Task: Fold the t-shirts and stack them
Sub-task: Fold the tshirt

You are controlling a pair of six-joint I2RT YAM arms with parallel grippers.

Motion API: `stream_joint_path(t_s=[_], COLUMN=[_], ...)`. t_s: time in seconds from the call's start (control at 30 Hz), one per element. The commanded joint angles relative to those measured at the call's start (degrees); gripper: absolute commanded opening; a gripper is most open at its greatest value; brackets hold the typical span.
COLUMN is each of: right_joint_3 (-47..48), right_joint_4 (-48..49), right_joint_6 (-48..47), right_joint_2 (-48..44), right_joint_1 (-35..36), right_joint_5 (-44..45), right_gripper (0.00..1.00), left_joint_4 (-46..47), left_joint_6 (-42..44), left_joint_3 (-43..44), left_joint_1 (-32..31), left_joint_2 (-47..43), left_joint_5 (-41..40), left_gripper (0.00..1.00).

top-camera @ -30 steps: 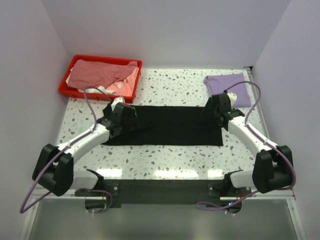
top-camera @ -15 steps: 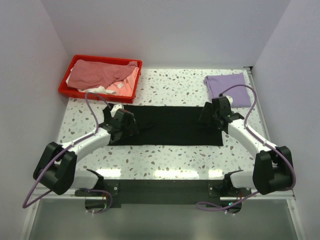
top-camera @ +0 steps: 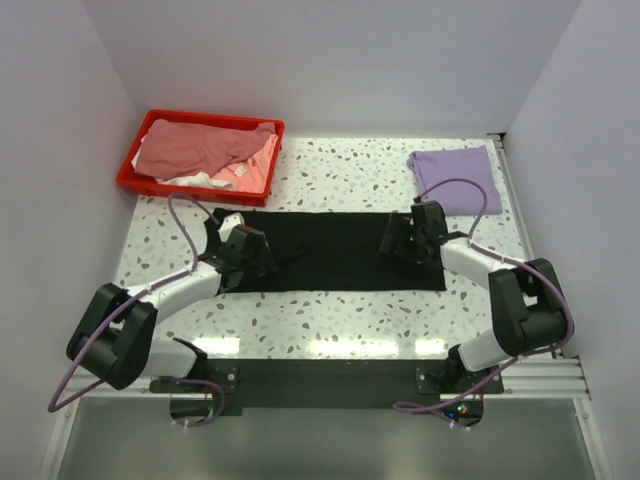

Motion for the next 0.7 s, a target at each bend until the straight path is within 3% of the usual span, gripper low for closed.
stream_joint_path(t_s=[0.0, 0.2, 0.67], right_joint_3=[-3.96, -10.03, -13.65], right_joint_4=[1.18, -2.86, -11.92], right_joint_6=[1.14, 1.58, -0.61], right_joint_2=[-0.97, -7.99, -17.77], right_joint_1=[0.14, 0.14, 0.23], right_joint_5=[-1.12, -0.50, 0.91], right_gripper=[0.99, 0.99, 0.99], left_joint_4=[-4.18, -5.24, -21.67], left_joint_6=[-3.39, -7.17, -18.07], left_joint_3=[-3.71, -9.77, -16.37], left_joint_1=[0.24, 0.15, -2.57], left_joint_2=[-2.82, -8.10, -25.06], left_joint_5=[1.38, 8.59, 9.57], left_gripper=[1.00, 1.00, 1.00])
